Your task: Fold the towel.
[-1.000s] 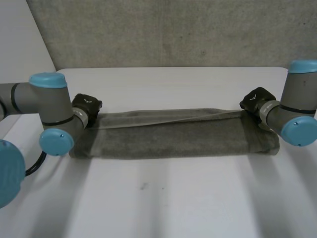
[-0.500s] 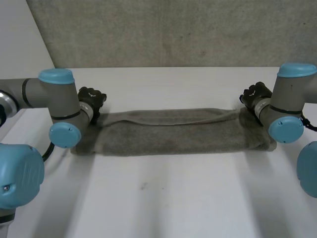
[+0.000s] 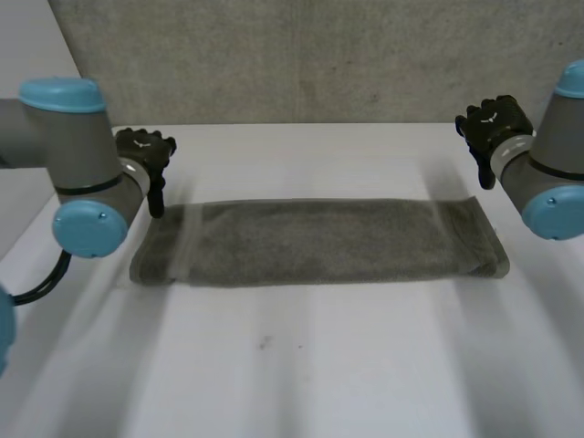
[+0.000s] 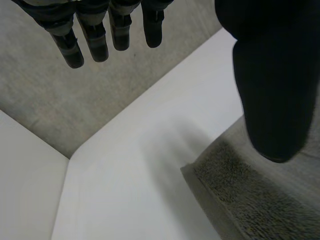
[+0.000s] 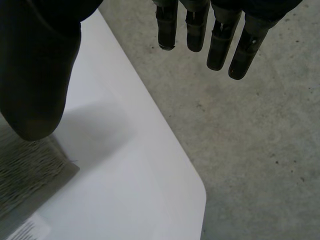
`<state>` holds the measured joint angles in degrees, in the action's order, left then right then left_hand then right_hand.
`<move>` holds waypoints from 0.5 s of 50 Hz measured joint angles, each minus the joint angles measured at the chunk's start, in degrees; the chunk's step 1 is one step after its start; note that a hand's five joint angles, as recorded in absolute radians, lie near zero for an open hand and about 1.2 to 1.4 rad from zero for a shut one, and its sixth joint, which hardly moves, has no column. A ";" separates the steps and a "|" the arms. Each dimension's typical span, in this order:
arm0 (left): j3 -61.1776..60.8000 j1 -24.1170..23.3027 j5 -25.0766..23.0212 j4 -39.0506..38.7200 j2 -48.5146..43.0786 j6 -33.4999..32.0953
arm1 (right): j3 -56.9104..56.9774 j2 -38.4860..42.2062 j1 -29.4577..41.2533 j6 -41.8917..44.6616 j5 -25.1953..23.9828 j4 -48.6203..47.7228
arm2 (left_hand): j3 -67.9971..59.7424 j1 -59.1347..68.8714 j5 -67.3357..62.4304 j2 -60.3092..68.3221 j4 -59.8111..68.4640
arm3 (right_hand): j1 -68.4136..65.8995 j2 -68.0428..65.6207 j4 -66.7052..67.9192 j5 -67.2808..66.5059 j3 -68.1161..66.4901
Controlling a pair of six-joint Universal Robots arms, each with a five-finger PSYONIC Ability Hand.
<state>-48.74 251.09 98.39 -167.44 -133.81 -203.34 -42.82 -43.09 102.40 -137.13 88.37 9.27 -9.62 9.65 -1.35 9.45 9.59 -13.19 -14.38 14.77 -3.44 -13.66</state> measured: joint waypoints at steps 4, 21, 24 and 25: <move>-5.25 0.06 -0.90 -0.32 4.91 0.33 | -7.48 -4.74 -0.86 -0.14 -1.27 -0.82 | -0.14 0.18 0.00 0.24 0.14 | 0.00 0.00 0.00 0.00 0.00; -33.15 1.86 -7.22 -5.97 20.35 0.11 | -37.52 -20.75 -6.79 -0.30 -12.38 -2.97 | -0.33 0.18 0.00 0.58 0.32 | 0.27 0.00 0.00 0.00 0.00; -36.73 1.88 -7.47 -8.81 21.13 0.14 | -40.76 -20.63 -8.04 -0.41 -13.99 -4.86 | -0.29 0.18 0.01 0.49 0.31 | -0.07 -0.05 0.01 -0.17 -0.15; -37.96 1.84 -7.52 -10.03 21.29 0.15 | -41.82 -20.30 -8.43 -0.44 -14.52 -5.88 | -0.24 0.17 0.01 0.45 0.29 | -0.45 -0.09 0.02 -0.18 -0.17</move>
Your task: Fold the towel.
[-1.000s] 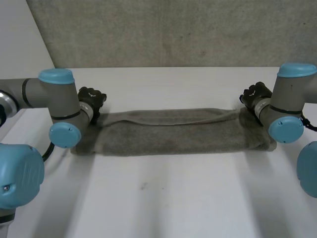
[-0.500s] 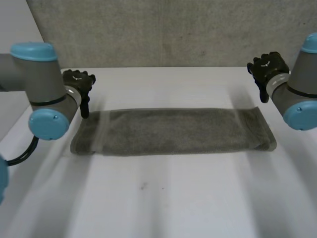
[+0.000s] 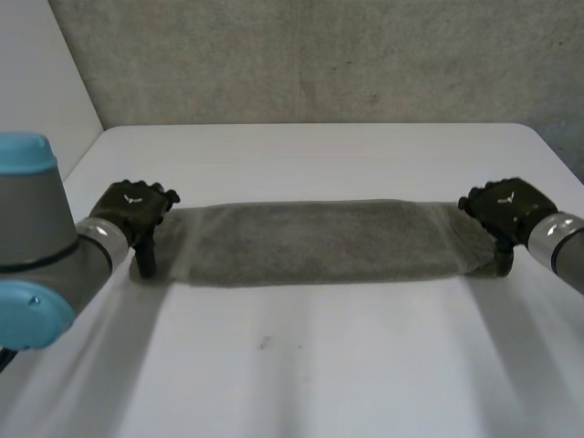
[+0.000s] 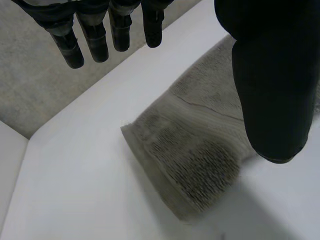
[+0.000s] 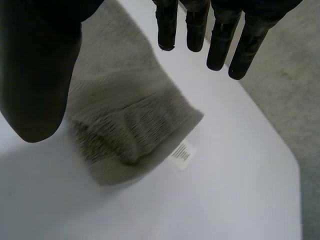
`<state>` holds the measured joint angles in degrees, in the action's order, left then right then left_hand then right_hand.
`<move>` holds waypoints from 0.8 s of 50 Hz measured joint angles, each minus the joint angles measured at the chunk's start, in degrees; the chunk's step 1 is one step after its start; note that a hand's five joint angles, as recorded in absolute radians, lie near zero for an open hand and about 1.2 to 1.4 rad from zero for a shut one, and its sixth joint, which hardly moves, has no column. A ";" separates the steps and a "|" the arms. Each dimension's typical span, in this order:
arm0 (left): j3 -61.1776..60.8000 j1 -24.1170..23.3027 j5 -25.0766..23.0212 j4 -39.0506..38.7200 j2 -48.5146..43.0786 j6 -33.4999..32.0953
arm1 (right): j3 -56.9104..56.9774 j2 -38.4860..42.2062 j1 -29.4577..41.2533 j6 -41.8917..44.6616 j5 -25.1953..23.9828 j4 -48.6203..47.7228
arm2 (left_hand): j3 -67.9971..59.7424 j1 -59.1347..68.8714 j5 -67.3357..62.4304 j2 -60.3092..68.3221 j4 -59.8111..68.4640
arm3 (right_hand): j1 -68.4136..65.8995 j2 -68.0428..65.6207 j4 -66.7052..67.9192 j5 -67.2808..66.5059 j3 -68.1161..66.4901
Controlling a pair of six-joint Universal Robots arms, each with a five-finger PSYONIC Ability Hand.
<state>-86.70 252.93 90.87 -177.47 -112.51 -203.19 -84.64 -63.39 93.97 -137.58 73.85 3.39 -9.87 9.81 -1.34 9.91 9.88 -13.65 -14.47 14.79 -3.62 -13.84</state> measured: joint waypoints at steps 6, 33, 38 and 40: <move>-4.15 -0.36 -0.05 -5.03 0.21 0.17 | -3.44 3.08 -1.28 0.11 -1.41 -6.23 | 0.03 -0.15 0.00 0.00 -0.08 | -4.72 -3.33 3.26 -5.30 -4.56; -7.24 0.03 0.01 -8.68 0.10 0.35 | 5.02 9.48 -10.26 8.23 3.26 -10.22 | 0.05 -0.17 0.01 -0.20 -0.15 | -60.71 -60.01 62.02 -62.29 -62.36; -7.96 0.31 0.00 -8.76 0.60 0.34 | 9.07 7.23 -10.68 14.51 6.61 -8.41 | 0.23 -0.17 0.00 -0.27 -0.20 | -60.82 -60.01 62.02 -62.46 -62.36; -8.24 0.59 0.00 -8.90 1.02 0.33 | 12.32 6.61 -8.49 15.68 8.19 -7.29 | 0.23 -0.17 0.00 -0.28 -0.22 | -60.99 -60.00 62.02 -62.47 -62.36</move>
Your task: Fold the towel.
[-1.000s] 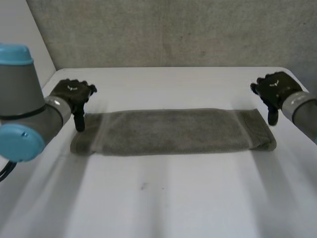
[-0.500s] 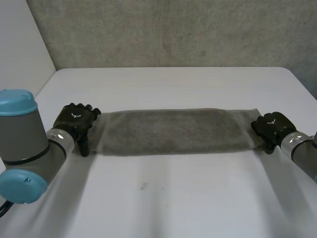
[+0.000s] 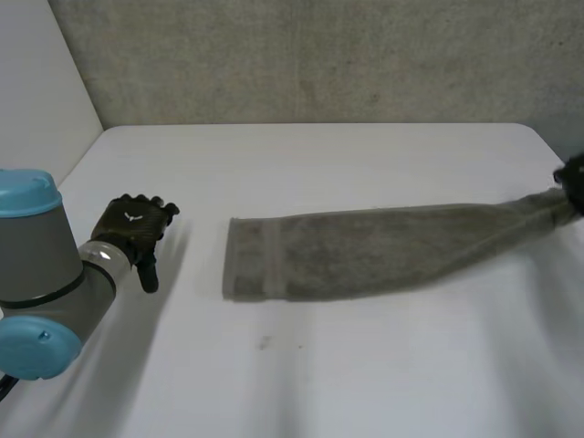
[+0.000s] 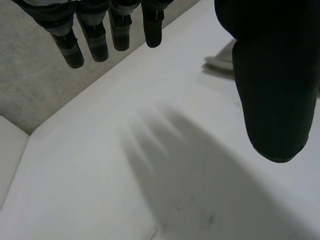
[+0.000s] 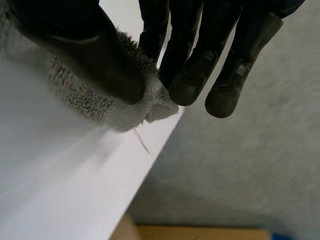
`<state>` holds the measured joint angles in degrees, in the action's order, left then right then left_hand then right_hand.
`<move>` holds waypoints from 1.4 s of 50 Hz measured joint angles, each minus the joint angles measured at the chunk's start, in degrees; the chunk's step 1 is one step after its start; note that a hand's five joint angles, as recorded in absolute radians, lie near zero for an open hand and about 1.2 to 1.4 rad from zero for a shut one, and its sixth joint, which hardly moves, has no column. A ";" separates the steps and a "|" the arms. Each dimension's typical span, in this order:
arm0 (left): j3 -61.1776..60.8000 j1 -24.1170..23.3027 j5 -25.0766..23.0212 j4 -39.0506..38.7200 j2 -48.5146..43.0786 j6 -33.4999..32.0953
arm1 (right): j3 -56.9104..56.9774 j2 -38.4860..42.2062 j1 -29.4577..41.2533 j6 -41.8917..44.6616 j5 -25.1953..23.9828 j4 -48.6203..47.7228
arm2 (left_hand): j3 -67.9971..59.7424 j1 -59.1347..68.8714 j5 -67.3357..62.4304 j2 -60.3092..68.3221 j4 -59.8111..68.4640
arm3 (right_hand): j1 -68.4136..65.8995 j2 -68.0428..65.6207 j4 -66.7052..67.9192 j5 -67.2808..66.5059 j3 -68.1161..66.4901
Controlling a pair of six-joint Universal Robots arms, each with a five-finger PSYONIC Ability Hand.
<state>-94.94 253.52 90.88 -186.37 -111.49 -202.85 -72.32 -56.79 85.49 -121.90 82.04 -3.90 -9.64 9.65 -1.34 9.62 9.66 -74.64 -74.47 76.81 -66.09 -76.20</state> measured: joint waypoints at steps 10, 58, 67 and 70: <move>-0.20 0.85 0.00 -0.63 0.86 0.01 | 12.64 3.22 22.44 -1.99 2.72 2.64 | 0.00 0.00 0.00 -0.01 -0.01 | 0.00 -0.15 0.00 -0.13 0.00; -1.28 0.63 0.00 -2.31 0.84 0.04 | -19.13 -1.88 26.62 -24.48 -2.82 -8.81 | 0.00 0.00 0.00 -0.02 -0.03 | 57.35 58.03 -60.12 58.28 59.17; -1.41 0.03 0.01 -2.46 0.61 0.04 | -20.47 -1.61 22.92 -23.87 -4.34 -9.23 | 0.00 0.00 0.00 -0.02 -0.03 | 15.46 14.50 -16.97 17.30 16.57; -1.45 -0.38 0.05 -2.70 0.51 0.03 | -20.60 -1.69 22.23 -24.10 -5.12 -9.44 | -0.01 0.00 0.01 -0.02 -0.03 | 3.38 -1.34 -1.03 0.74 0.77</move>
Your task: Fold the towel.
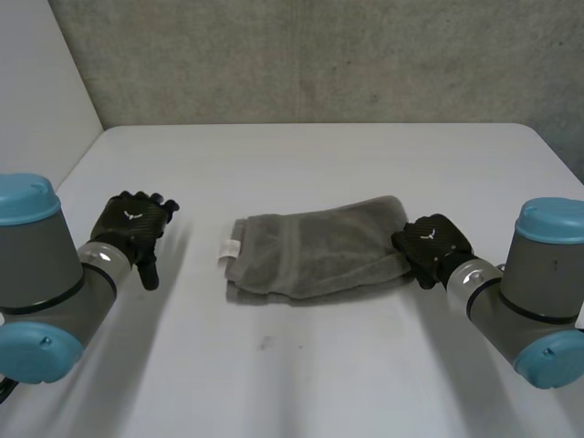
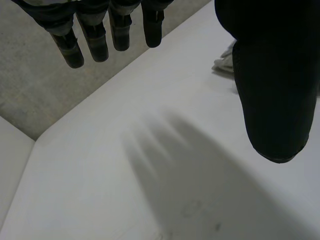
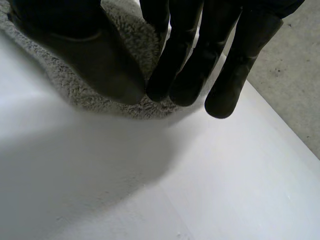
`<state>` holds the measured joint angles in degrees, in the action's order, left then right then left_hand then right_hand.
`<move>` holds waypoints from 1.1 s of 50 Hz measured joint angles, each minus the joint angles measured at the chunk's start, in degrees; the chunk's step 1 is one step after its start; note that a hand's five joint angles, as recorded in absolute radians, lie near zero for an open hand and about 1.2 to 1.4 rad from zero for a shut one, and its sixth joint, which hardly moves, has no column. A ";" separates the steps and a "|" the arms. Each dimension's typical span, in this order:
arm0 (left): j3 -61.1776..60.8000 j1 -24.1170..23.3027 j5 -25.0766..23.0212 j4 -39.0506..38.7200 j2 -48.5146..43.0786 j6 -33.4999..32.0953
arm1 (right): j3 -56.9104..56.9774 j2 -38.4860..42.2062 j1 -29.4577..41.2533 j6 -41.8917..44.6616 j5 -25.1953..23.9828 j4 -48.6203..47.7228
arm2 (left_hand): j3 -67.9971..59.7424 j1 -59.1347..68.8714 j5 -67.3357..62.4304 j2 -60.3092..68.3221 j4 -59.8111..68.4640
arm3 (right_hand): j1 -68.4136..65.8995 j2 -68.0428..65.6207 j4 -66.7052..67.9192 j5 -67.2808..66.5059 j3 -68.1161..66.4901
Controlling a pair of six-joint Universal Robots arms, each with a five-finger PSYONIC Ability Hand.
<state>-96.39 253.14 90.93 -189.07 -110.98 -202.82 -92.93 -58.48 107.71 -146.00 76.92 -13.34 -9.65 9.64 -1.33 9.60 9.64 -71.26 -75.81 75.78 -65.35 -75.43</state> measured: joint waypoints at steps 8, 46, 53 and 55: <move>-0.64 -1.08 0.03 -0.37 0.27 -0.01 | -1.76 -2.70 -1.63 0.36 -0.19 0.48 | 0.01 0.00 0.00 0.00 0.00 | -0.53 -0.50 1.05 -0.83 -0.76; 10.74 -4.45 0.62 1.30 1.06 11.34 | 27.21 8.25 20.77 -8.41 -4.17 15.55 | 0.08 -0.07 0.00 -0.10 -0.07 | 53.19 55.28 -57.47 58.26 57.34; 17.98 -8.99 0.73 4.32 -2.46 15.89 | 17.98 -3.30 12.23 -24.31 -3.09 12.39 | -0.15 0.11 -0.04 0.32 0.18 | 58.05 61.51 -61.20 61.98 61.79; 19.73 -10.46 0.74 5.20 -3.75 17.02 | 16.02 -5.21 10.36 -27.26 -3.12 11.67 | -0.26 0.11 0.00 0.36 0.27 | 58.06 61.51 -61.20 61.98 61.79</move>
<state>-76.66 242.68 91.66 -183.86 -114.73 -185.80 -76.91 -63.69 118.07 -173.26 73.80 -1.67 -9.91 9.76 -1.32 9.96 9.91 -13.21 -14.30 14.58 -3.37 -13.64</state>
